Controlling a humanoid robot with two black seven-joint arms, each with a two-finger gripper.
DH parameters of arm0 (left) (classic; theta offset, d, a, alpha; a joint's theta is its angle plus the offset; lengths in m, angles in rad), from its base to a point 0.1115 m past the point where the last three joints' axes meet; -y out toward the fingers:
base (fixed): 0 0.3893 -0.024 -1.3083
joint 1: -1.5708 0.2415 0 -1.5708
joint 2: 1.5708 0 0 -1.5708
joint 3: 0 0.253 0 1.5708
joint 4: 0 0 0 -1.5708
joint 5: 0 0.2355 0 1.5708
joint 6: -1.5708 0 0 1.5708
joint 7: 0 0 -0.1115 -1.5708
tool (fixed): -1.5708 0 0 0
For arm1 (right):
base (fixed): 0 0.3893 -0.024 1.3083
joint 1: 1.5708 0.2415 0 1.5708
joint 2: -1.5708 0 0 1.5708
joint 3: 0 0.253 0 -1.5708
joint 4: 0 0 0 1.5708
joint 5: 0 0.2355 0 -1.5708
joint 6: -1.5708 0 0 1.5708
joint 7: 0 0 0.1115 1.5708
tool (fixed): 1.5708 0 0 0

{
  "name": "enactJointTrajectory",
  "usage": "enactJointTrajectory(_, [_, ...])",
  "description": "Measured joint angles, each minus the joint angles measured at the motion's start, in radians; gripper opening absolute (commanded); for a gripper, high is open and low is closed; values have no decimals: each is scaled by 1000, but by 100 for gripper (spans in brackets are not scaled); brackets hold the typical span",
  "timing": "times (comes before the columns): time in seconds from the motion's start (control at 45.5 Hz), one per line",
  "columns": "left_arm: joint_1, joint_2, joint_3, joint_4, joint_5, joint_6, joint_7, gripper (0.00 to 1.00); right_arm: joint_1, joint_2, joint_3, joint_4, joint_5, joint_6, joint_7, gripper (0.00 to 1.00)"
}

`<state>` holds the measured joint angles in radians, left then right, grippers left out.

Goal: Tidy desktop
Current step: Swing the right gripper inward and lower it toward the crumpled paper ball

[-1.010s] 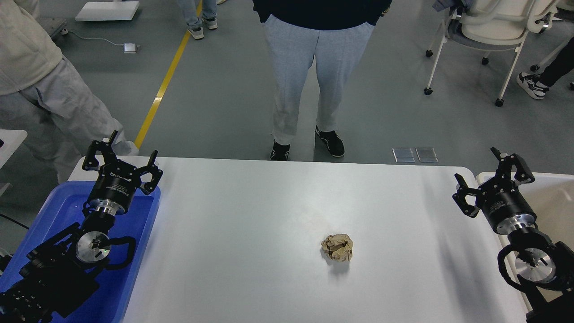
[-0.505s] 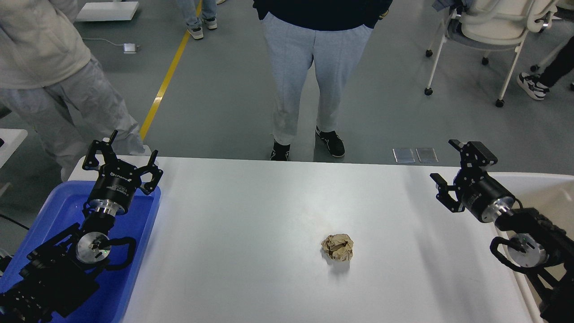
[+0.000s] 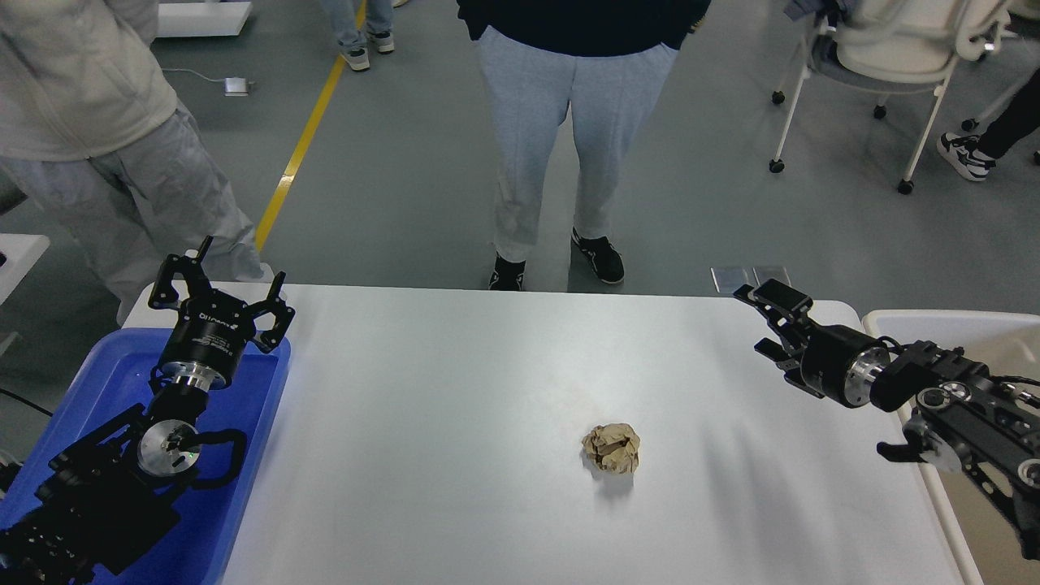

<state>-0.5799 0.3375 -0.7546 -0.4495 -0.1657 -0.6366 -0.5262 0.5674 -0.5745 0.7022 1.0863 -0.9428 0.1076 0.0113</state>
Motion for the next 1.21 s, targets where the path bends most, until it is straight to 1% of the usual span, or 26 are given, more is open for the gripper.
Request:
enactJointTrajectory(0.11, [0, 0, 0, 0, 0, 0, 0, 100, 68, -10, -99, 8, -50, 9, -42, 99])
enactJointTrajectory(0.198, [-1, 0, 0, 0, 0, 0, 0, 100, 120, -13, -180, 10, -90, 14, -61, 99])
enactJointTrajectory(0.395, [-1, 0, 0, 0, 0, 0, 0, 100, 220, -1, -378, 13, -175, 20, -83, 99])
enactJointTrajectory(0.483, [-1, 0, 0, 0, 0, 0, 0, 100, 255, 19, -465, 11, -212, 21, -89, 99])
enactJointTrajectory(0.681, [-1, 0, 0, 0, 0, -1, 0, 100, 315, 63, -595, 2, -250, 25, -95, 99])
enactJointTrajectory(0.966, [-1, 0, 0, 0, 0, -2, 0, 100, 400, 137, -688, -1, -270, 47, -97, 99])
enactJointTrajectory(1.208, [-2, 0, 0, 0, 0, -2, 0, 100, 429, 214, -773, -2, -352, 55, -97, 98])
